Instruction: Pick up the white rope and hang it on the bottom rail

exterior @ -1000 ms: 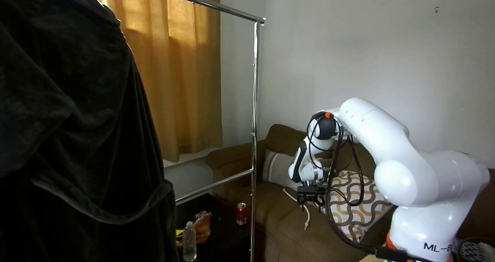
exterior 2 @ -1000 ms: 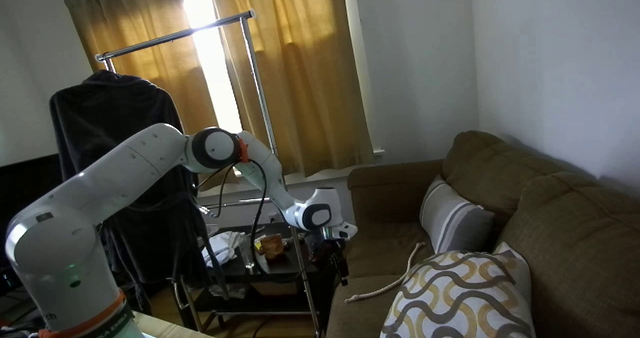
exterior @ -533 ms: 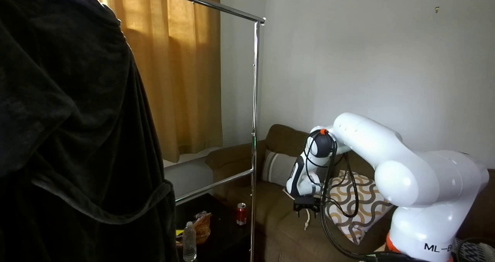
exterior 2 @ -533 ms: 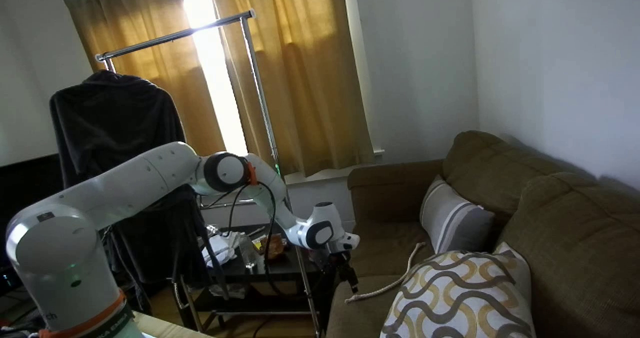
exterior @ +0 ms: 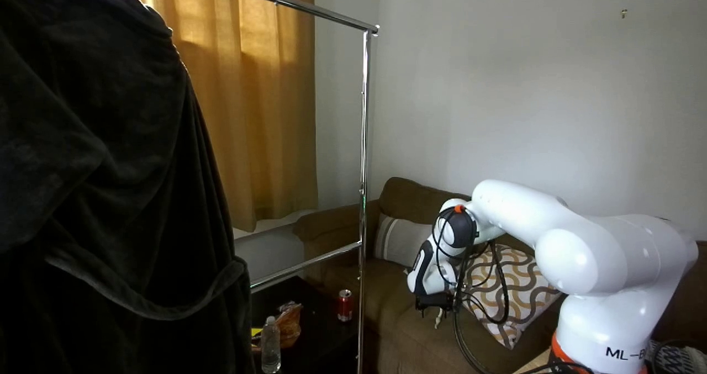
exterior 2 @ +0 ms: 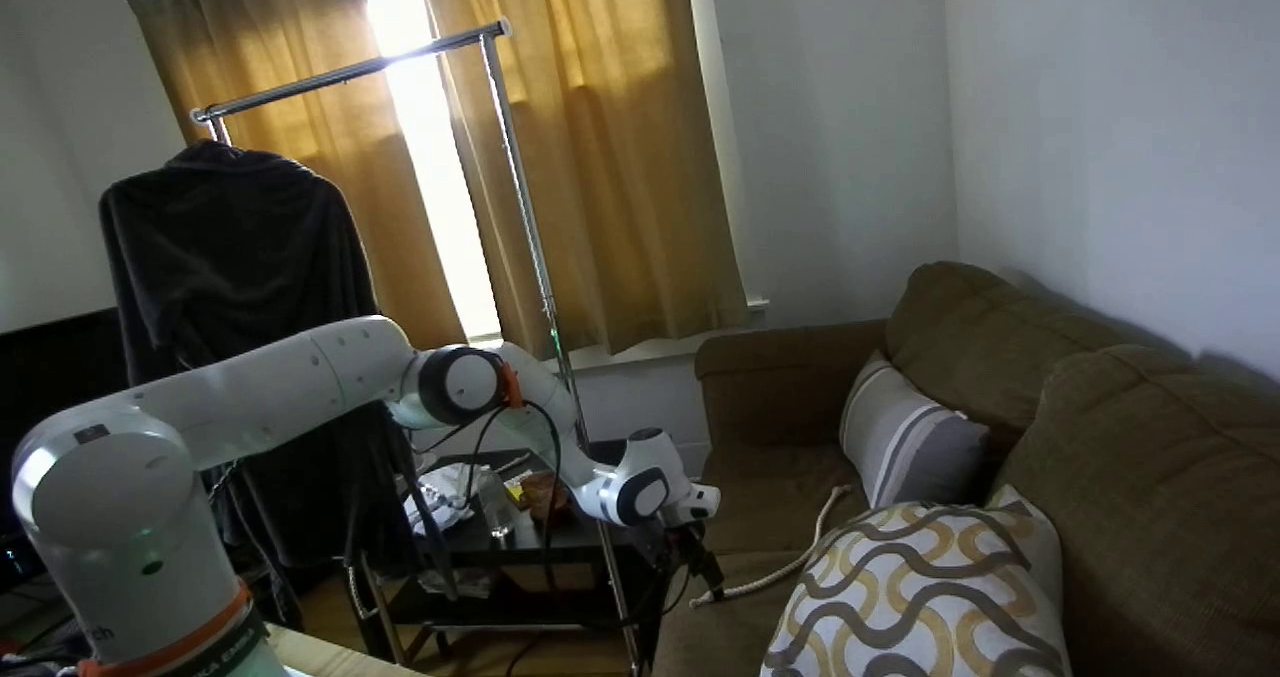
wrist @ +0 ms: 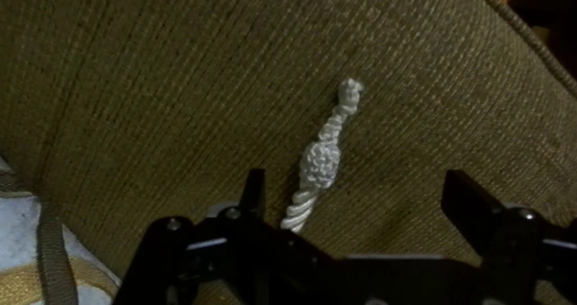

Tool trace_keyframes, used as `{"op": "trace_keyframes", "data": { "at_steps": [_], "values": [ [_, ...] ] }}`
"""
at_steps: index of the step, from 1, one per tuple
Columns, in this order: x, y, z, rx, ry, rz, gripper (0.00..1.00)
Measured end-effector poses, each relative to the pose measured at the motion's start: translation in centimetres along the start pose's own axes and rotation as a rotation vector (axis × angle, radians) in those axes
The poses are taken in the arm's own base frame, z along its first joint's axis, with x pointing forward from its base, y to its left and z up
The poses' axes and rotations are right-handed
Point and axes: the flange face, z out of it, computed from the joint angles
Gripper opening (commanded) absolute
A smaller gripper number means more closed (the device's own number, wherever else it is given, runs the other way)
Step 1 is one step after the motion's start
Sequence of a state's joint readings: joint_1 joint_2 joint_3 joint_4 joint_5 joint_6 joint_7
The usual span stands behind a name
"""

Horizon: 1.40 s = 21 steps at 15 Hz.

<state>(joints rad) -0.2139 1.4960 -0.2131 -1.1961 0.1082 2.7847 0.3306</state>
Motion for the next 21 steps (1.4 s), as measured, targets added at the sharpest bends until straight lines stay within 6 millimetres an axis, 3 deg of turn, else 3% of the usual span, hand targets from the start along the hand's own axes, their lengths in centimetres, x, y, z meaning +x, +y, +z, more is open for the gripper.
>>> {"op": "trace_keyframes", "data": {
  "at_steps": [5,6,7,9,14,16,17,21],
  "values": [
    [0.7,0.5,-0.5,-0.004,0.031,-0.005,0.35],
    [0.8,0.6,-0.6,-0.007,0.034,-0.005,0.41],
    [0.9,0.8,-0.6,-0.009,0.036,-0.005,0.69],
    [0.9,1.0,-0.6,-0.013,0.033,-0.003,0.67],
    [0.0,1.3,0.3,-0.001,-0.002,0.017,1.0],
    [-0.4,1.2,0.5,0.014,-0.019,0.027,0.66],
    [-0.6,1.1,0.7,0.023,-0.029,0.029,0.66],
    [-0.9,1.1,1.0,0.048,-0.051,0.036,0.35]
  ]
}}
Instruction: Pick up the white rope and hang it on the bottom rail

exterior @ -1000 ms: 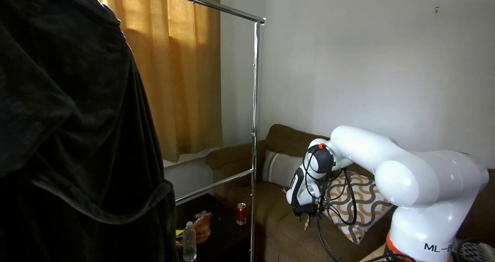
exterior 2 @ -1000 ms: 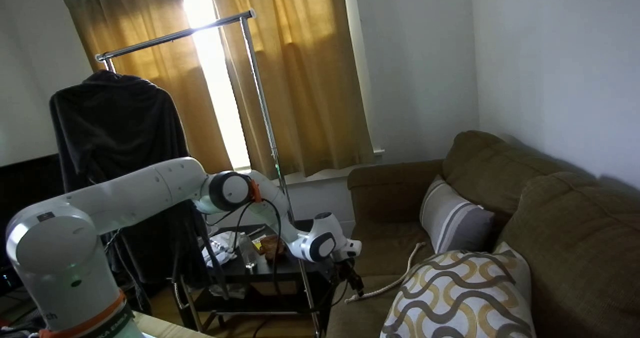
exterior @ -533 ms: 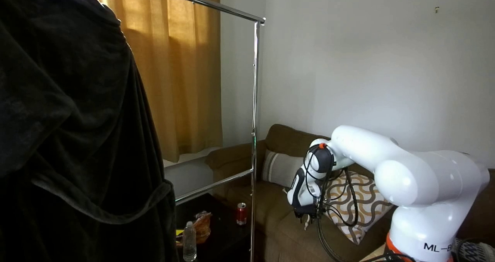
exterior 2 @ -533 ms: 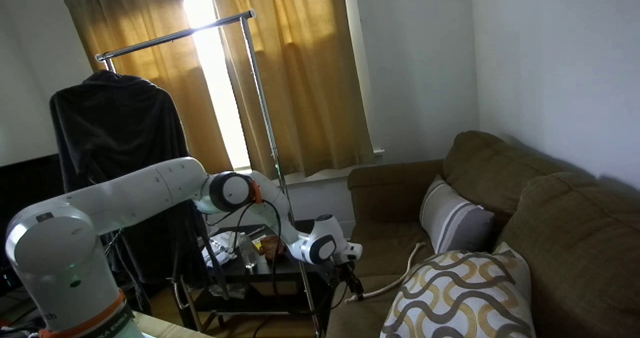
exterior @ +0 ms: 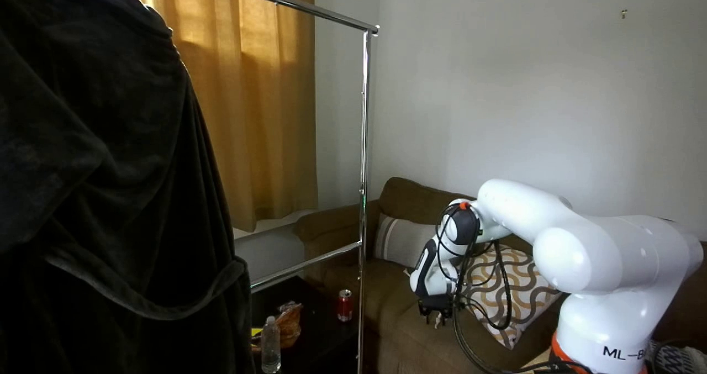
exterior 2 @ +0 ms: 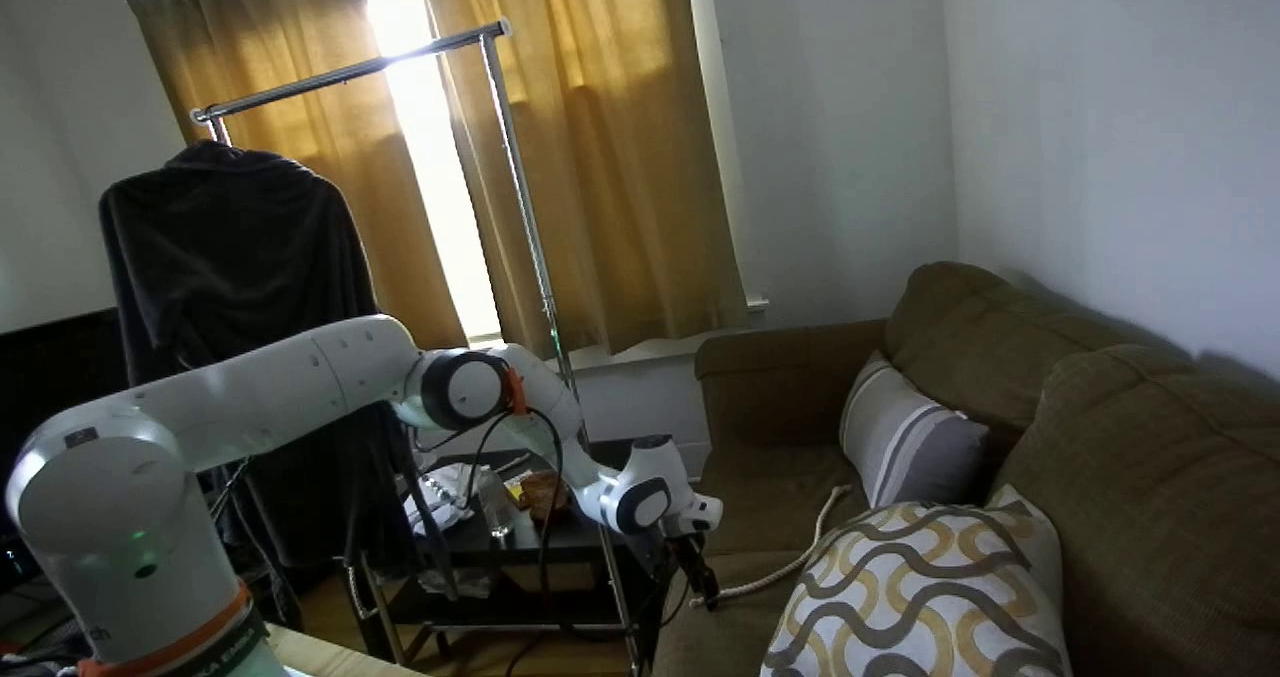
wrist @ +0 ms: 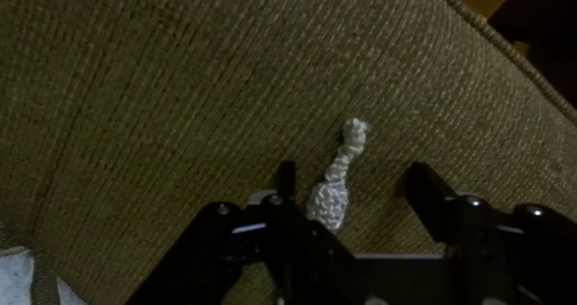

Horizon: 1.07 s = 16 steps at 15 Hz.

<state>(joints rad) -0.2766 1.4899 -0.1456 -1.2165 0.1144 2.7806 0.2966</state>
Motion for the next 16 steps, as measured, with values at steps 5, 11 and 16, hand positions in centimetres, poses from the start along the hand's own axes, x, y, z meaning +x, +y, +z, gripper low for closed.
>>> {"op": "trace_keyframes", "data": {
  "at_steps": [5,11,16],
  "values": [
    [0.0,0.7,0.2,0.006,-0.02,0.007,0.01],
    [0.6,1.2,-0.1,0.007,-0.058,-0.006,0.03],
    [3.0,0.2,-2.7,0.017,-0.045,-0.029,0.03]
  ]
}}
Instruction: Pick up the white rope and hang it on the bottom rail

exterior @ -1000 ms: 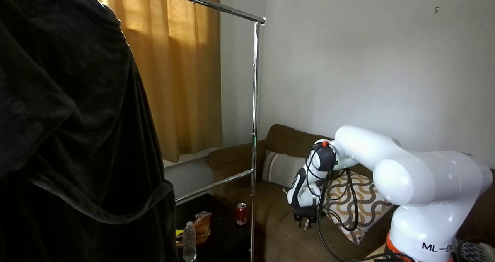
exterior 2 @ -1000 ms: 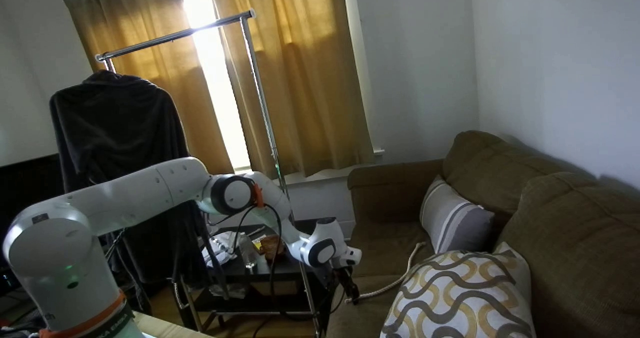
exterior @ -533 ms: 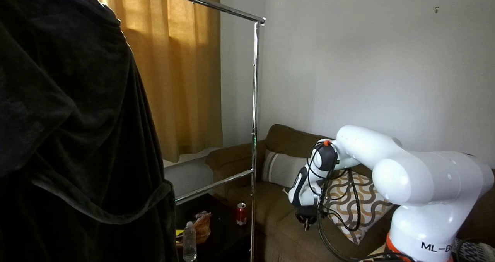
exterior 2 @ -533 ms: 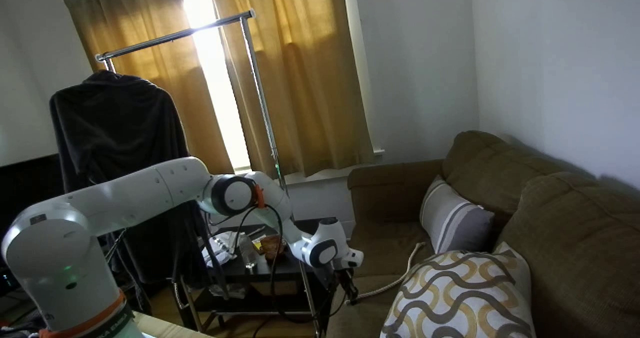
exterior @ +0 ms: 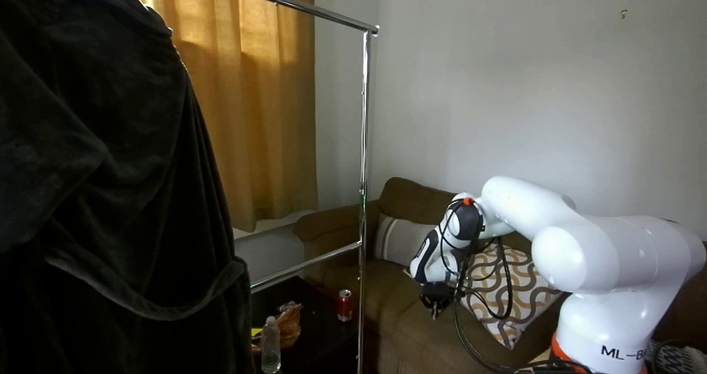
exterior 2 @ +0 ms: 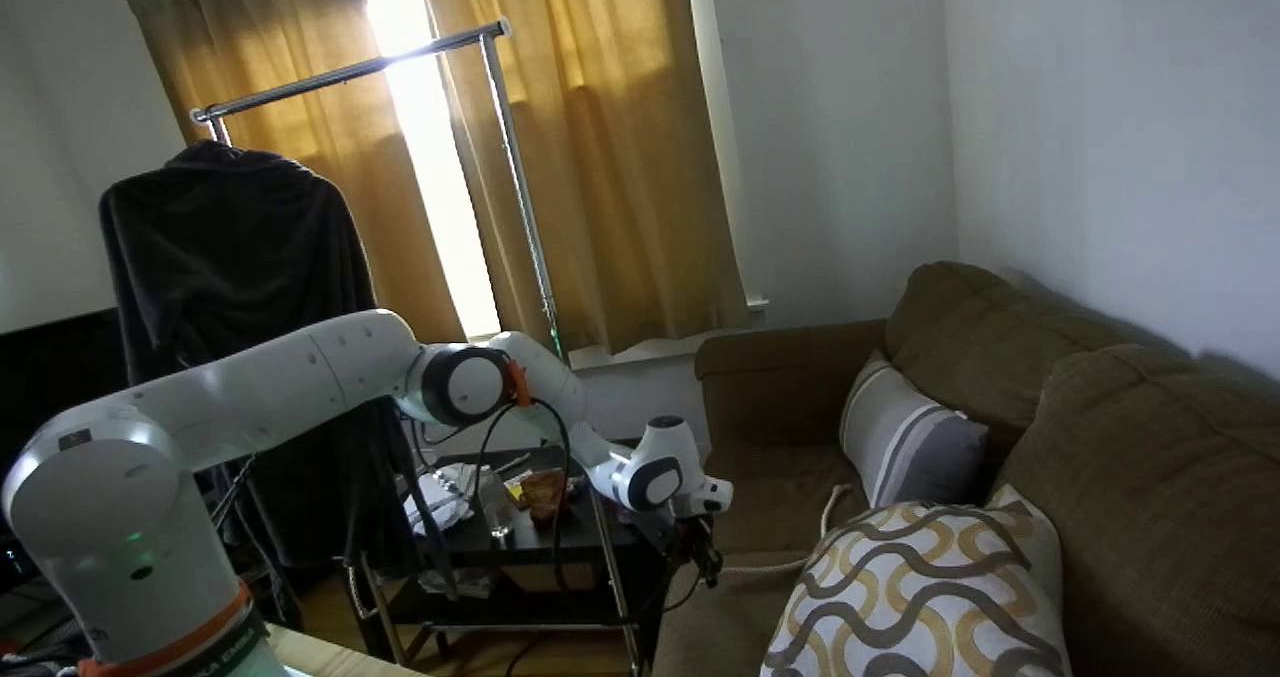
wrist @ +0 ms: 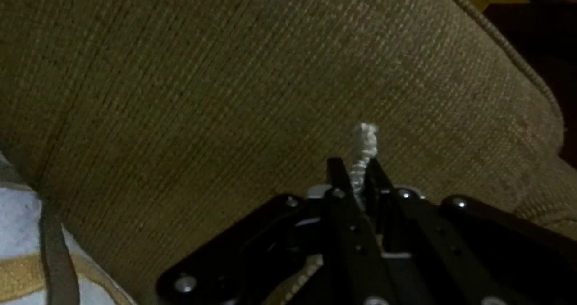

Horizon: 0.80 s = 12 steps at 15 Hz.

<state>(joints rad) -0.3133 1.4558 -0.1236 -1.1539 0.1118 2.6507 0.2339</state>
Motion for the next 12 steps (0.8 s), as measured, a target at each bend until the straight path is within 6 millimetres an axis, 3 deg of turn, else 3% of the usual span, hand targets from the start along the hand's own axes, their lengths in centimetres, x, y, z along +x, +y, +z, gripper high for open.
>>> {"op": "trace_keyframes", "data": {
  "at_steps": [5,12],
  "values": [
    [0.6,-3.3,-5.7,-0.011,-0.06,-0.046,0.03],
    [-3.6,-9.1,-16.0,-0.122,-0.149,-0.227,0.03]
  ]
}}
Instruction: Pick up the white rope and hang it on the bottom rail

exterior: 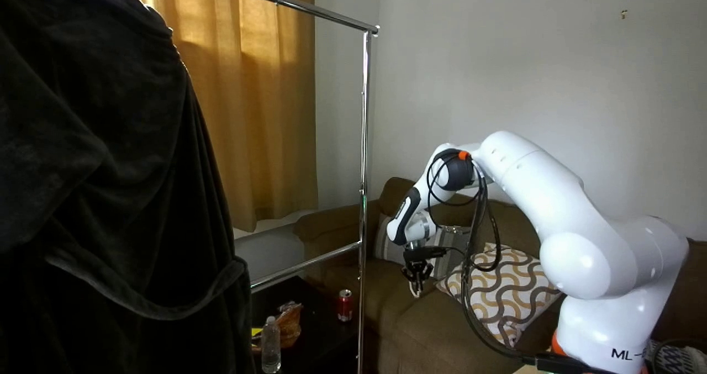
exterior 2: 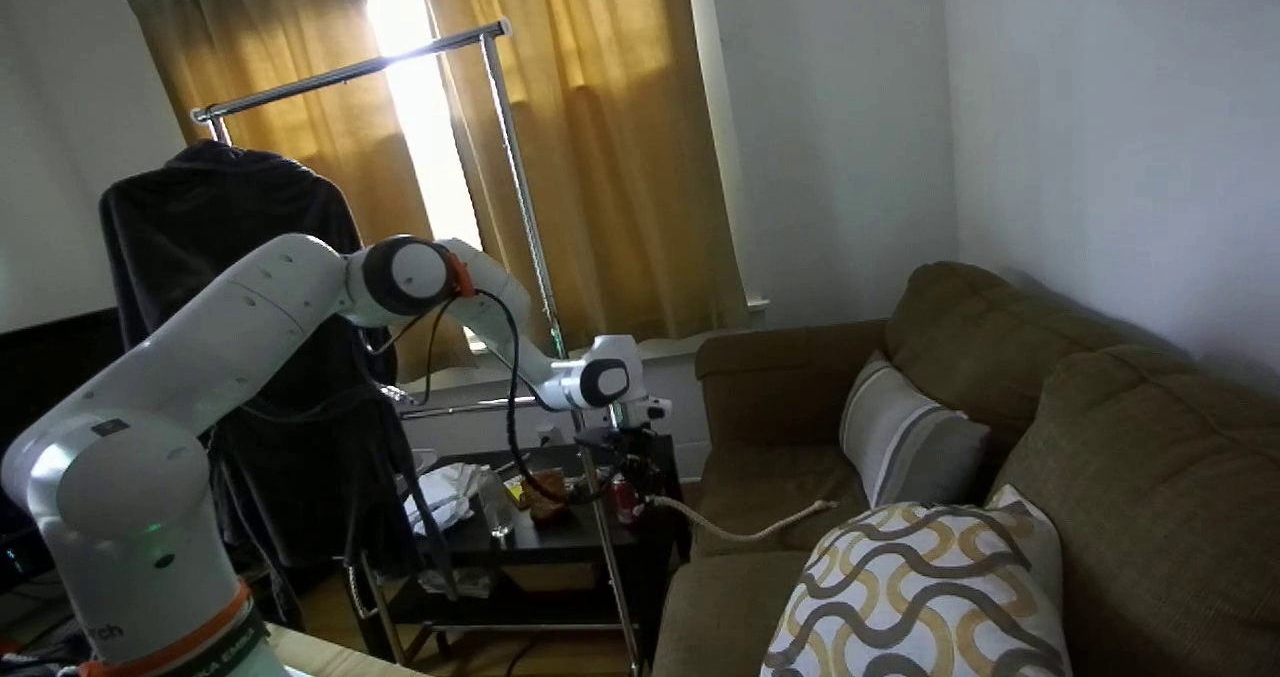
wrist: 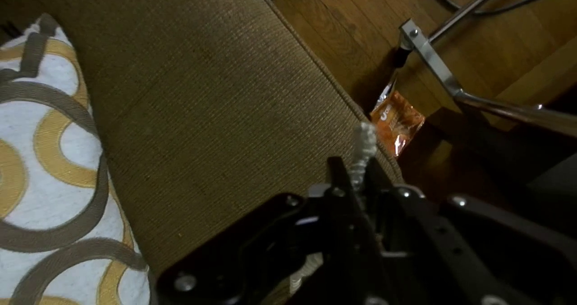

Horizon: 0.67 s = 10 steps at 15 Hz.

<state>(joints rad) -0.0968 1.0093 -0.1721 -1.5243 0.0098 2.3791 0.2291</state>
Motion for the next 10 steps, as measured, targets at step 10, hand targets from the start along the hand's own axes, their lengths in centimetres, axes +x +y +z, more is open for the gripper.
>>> {"op": "trace_keyframes", "data": {
  "at_steps": [10],
  "values": [
    [-11.6,-2.1,-10.1,-0.171,-0.075,-0.27,0.03]
  ]
}}
